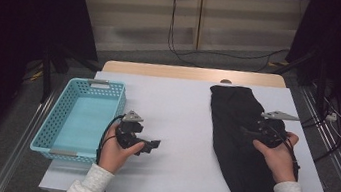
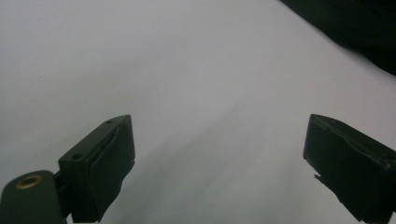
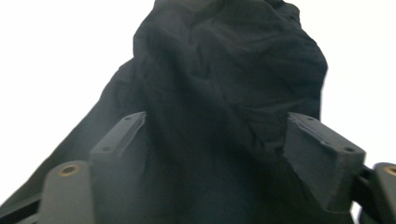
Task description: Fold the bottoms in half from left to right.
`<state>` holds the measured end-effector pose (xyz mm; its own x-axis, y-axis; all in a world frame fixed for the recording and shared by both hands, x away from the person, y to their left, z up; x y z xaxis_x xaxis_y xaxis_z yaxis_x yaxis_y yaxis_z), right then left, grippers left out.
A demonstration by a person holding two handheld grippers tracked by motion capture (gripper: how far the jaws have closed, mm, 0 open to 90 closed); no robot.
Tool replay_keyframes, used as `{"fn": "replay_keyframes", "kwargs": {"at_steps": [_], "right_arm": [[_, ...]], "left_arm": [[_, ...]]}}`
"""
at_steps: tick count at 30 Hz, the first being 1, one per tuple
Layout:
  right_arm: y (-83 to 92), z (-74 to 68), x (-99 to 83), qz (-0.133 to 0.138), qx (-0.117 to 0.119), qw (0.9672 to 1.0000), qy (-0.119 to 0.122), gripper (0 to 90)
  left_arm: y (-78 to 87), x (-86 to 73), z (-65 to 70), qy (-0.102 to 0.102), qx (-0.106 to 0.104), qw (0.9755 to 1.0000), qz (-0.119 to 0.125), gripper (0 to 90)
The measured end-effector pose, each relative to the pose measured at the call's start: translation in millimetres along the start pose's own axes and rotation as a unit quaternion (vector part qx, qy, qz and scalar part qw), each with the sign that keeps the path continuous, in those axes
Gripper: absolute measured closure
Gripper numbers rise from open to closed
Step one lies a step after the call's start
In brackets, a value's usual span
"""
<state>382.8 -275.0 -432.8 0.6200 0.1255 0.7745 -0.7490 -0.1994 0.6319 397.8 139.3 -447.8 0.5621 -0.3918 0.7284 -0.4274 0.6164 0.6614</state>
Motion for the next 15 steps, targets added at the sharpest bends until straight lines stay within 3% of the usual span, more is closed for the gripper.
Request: {"fn": "replay_keyframes", "kwargs": {"at_steps": [5,7,15], "right_arm": [[-6.6,-9.8,6.2,0.008,0.003,1.0000,-0.001,19.9],[-9.8,-13.6,7.1,-0.001,0.008,1.0000,-0.001,19.9],[-15.9,-15.7,9.6,0.001,0.004,1.0000,0.001,15.7]], "left_arm": [[1.8,3.5,1.2,-0.002,-0.002,1.0000,0.006,7.7],[-0.2,6.5,2.7,0.003,-0.003,0.9999,0.014,7.6],[-12.8,6.5,2.1,-0.008,-0.002,1.0000,-0.004,7.6]]}}
Point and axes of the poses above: each handheld gripper's, and its own axes: y roughly backward along the jaws, x roughly out of its top, z roughly to its right, the point moved 1 cm from there along -y, roughly forward along the jaws
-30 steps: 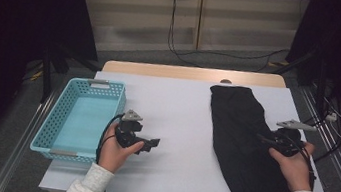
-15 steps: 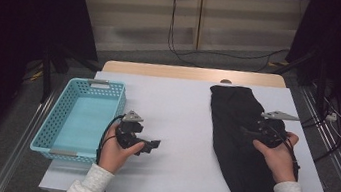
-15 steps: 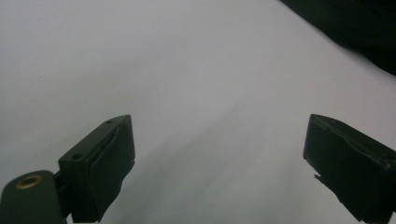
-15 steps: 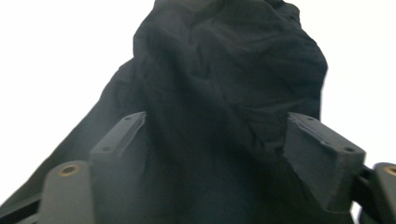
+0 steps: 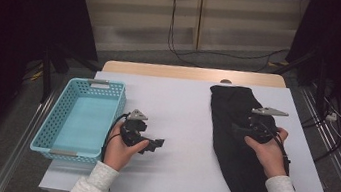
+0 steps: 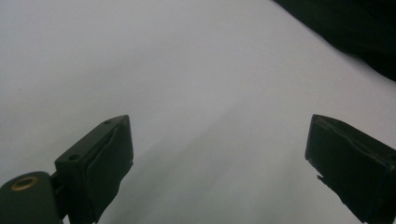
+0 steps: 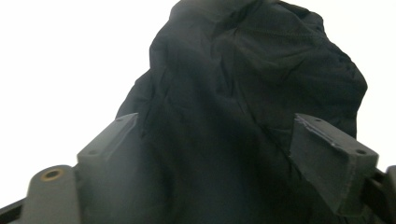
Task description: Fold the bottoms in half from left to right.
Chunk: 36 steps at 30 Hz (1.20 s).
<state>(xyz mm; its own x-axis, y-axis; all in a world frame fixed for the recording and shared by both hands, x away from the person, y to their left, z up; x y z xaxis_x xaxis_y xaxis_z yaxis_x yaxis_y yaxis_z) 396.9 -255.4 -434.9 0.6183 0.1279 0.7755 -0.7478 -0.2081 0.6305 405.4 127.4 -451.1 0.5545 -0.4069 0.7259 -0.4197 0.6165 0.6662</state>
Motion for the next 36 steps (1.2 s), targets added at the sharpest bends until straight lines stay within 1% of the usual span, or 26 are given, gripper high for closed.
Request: {"fn": "replay_keyframes", "kwargs": {"at_steps": [1,3,4,6,7,8,9,11,12,13,14,17,18,20,22,24,25,27,29,30,32,33,34,35,36], "right_arm": [[-1.1,-0.2,0.5,0.000,-0.002,1.0000,0.001,15.6],[-4.1,-1.0,1.6,0.002,0.000,1.0000,-0.002,15.4],[-5.6,-2.0,2.2,0.001,0.000,1.0000,-0.004,15.2],[-9.1,-4.6,3.6,0.003,-0.008,1.0000,0.000,14.8],[-11.0,-6.6,4.2,0.003,-0.006,1.0000,0.002,14.9],[-12.7,-8.7,4.9,0.002,-0.009,1.0000,0.004,14.8],[-14.2,-11.0,5.7,0.002,-0.012,0.9999,0.007,15.0],[-17.9,-14.1,6.4,0.002,-0.011,0.9999,0.009,15.3],[-20.1,-15.7,6.4,0.001,-0.011,0.9999,0.007,15.0],[-22.7,-17.0,6.4,0.000,-0.012,0.9999,0.009,14.7],[-25.4,-18.4,6.3,0.000,-0.014,0.9999,0.010,14.6],[-35.4,-23.1,6.5,-0.006,-0.011,0.9999,0.010,14.7],[-40.0,-25.0,6.7,-0.005,-0.009,0.9999,0.011,15.0],[-45.9,-28.0,7.3,-0.002,-0.004,1.0000,0.006,15.0],[-52.2,-33.1,9.5,-0.004,-0.008,0.9998,0.016,14.2],[-58.9,-38.1,12.4,-0.008,0.000,0.9999,0.015,13.8],[-61.8,-40.1,14.4,-0.007,-0.002,0.9999,0.016,13.6],[-68.6,-43.5,17.1,-0.002,-0.010,0.9996,0.028,14.1],[-74.9,-46.1,17.4,-0.012,-0.002,0.9997,0.019,13.3],[-76.8,-47.8,17.1,-0.014,-0.003,0.9997,0.021,13.3],[-81.8,-52.8,15.9,-0.020,-0.003,0.9994,0.029,14.3],[-84.6,-54.7,14.9,-0.023,0.000,0.9992,0.033,17.0],[-86.8,-56.0,13.5,-0.030,-0.006,0.9988,0.039,20.4],[-88.8,-55.5,12.5,-0.030,-0.016,0.9987,0.039,17.4],[-89.4,-54.4,12.8,-0.033,-0.014,0.9988,0.033,17.2]], "left_arm": [[0.9,-0.3,-1.0,-0.004,-0.001,1.0000,-0.002,7.6],[4.0,-0.7,-2.2,0.007,-0.001,1.0000,0.003,7.6],[5.4,-0.2,-1.8,0.015,-0.001,0.9999,0.007,7.6],[7.7,1.6,-1.3,0.010,-0.003,0.9999,0.011,7.4],[7.8,1.9,-1.2,0.009,-0.004,0.9999,0.011,7.0],[7.0,1.2,-1.1,0.006,-0.005,0.9999,0.010,7.0],[5.9,0.0,-1.0,0.008,-0.006,0.9999,0.009,7.0],[5.3,-1.6,-2.2,0.008,-0.007,0.9999,-0.001,7.1],[4.6,-1.7,-1.5,0.010,-0.008,0.9999,0.002,7.1],[4.4,-1.3,-1.1,0.008,-0.007,0.9999,0.002,7.2],[4.8,-0.6,-1.0,0.006,-0.009,0.9999,-0.001,7.3],[4.4,0.3,-0.5,0.002,-0.008,1.0000,0.002,7.6],[4.4,0.2,-0.6,0.002,-0.009,1.0000,-0.001,7.7],[4.2,-0.1,-1.2,0.000,-0.009,1.0000,-0.003,7.8],[3.7,-0.8,-1.5,0.005,-0.008,1.0000,0.000,7.9],[4.2,-1.1,-2.0,0.007,-0.007,1.0000,0.000,7.9],[4.4,-1.3,-2.2,0.008,-0.006,1.0000,0.001,8.0],[4.5,-1.8,-1.9,0.009,-0.008,0.9999,0.001,8.0],[4.6,-2.8,-2.4,0.007,-0.006,1.0000,-0.001,8.3],[5.0,-3.3,-2.9,0.007,-0.005,1.0000,-0.004,8.3],[5.0,-4.9,-3.6,0.011,-0.004,0.9999,-0.002,8.4],[5.6,-5.4,-4.6,0.009,0.001,1.0000,-0.003,8.5],[6.1,-6.0,-5.1,0.010,0.002,1.0000,0.000,8.6],[6.7,-6.2,-5.6,0.009,0.002,1.0000,-0.001,8.8],[7.1,-6.8,-6.4,0.009,0.005,0.9999,-0.001,8.9]]}}
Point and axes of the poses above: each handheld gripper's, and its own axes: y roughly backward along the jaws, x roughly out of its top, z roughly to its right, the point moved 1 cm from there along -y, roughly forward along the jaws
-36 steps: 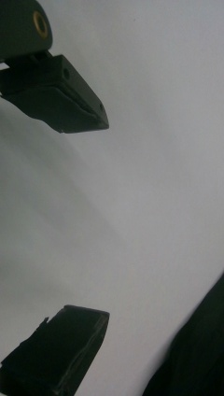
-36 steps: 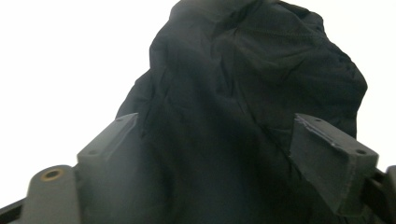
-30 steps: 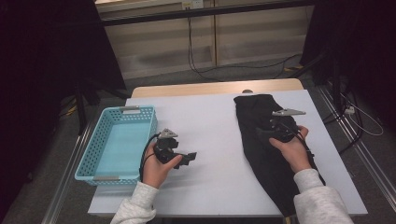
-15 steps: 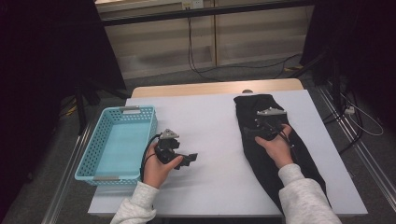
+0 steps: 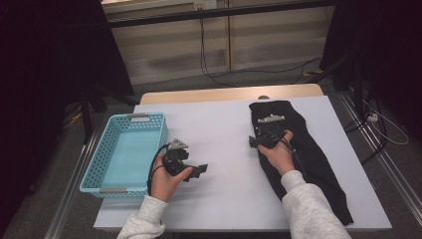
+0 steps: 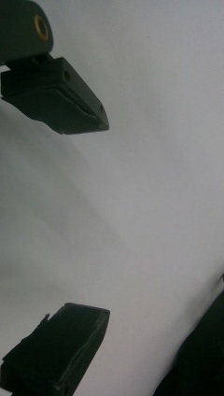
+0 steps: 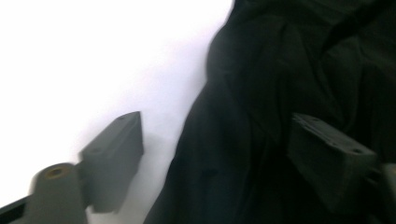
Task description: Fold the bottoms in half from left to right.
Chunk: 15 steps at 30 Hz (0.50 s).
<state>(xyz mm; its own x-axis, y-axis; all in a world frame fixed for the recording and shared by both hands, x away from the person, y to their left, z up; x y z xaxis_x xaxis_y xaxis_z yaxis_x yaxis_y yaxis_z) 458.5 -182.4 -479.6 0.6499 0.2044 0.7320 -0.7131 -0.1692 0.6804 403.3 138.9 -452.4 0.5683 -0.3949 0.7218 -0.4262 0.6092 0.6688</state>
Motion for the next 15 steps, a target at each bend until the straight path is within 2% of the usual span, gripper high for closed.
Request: {"fn": "replay_keyframes", "kwargs": {"at_steps": [6,9,15], "right_arm": [[0.3,11.2,0.3,0.006,-0.011,0.9998,-0.017,34.1],[0.8,13.1,0.3,0.008,-0.014,0.9997,-0.018,41.9],[2.0,17.6,0.2,0.013,-0.016,0.9996,-0.020,64.1]], "left_arm": [[2.5,-1.8,-2.3,0.003,0.002,1.0000,-0.001,9.1],[2.9,-2.8,-2.8,0.006,0.002,1.0000,0.000,9.2],[4.4,-3.7,-3.4,0.007,0.003,1.0000,-0.001,9.7]]}}
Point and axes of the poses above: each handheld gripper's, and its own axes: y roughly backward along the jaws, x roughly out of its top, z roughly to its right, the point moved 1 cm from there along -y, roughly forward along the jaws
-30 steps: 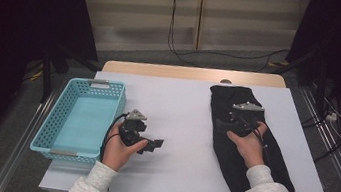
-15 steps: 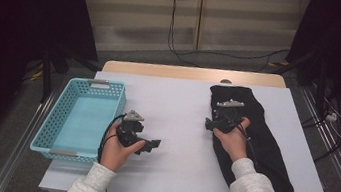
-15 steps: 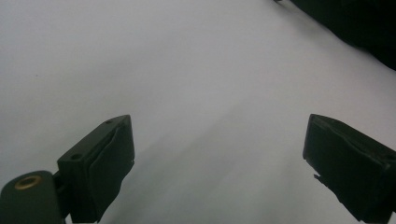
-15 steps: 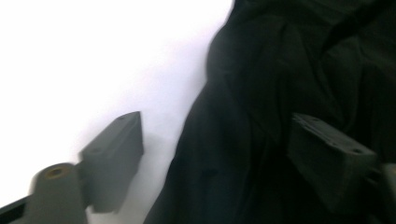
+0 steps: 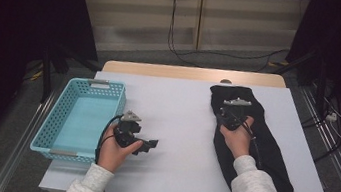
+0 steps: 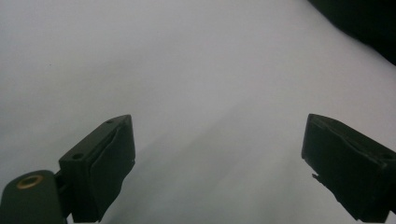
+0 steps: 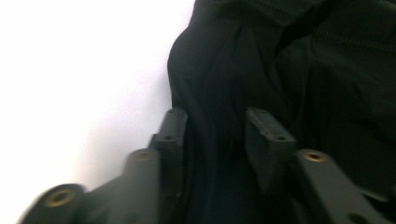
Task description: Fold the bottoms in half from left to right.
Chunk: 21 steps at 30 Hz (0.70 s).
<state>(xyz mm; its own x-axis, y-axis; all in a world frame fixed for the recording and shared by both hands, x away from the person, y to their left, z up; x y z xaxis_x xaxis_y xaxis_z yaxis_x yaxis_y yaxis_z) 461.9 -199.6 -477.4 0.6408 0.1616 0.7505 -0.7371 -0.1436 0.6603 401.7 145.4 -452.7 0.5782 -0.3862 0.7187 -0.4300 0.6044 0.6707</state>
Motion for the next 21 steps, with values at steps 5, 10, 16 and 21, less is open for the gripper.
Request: {"fn": "replay_keyframes", "kwargs": {"at_steps": [5,10,16,21], "right_arm": [[-0.1,5.4,0.6,0.001,0.002,1.0000,-0.003,80.6],[0.4,11.2,0.4,0.003,0.019,0.9996,-0.023,84.3],[1.0,-1.5,1.3,0.006,0.050,0.9987,-0.002,84.8],[1.6,-17.5,2.3,0.008,0.082,0.9965,0.012,84.9]], "left_arm": [[2.0,-0.5,-1.4,0.005,0.002,1.0000,0.006,9.9],[3.7,0.2,-2.1,0.005,0.002,1.0000,0.005,10.0],[4.1,-0.3,-4.2,0.007,0.005,0.9999,0.006,10.1],[5.5,0.0,-5.3,0.008,0.005,0.9999,0.005,10.0]]}}
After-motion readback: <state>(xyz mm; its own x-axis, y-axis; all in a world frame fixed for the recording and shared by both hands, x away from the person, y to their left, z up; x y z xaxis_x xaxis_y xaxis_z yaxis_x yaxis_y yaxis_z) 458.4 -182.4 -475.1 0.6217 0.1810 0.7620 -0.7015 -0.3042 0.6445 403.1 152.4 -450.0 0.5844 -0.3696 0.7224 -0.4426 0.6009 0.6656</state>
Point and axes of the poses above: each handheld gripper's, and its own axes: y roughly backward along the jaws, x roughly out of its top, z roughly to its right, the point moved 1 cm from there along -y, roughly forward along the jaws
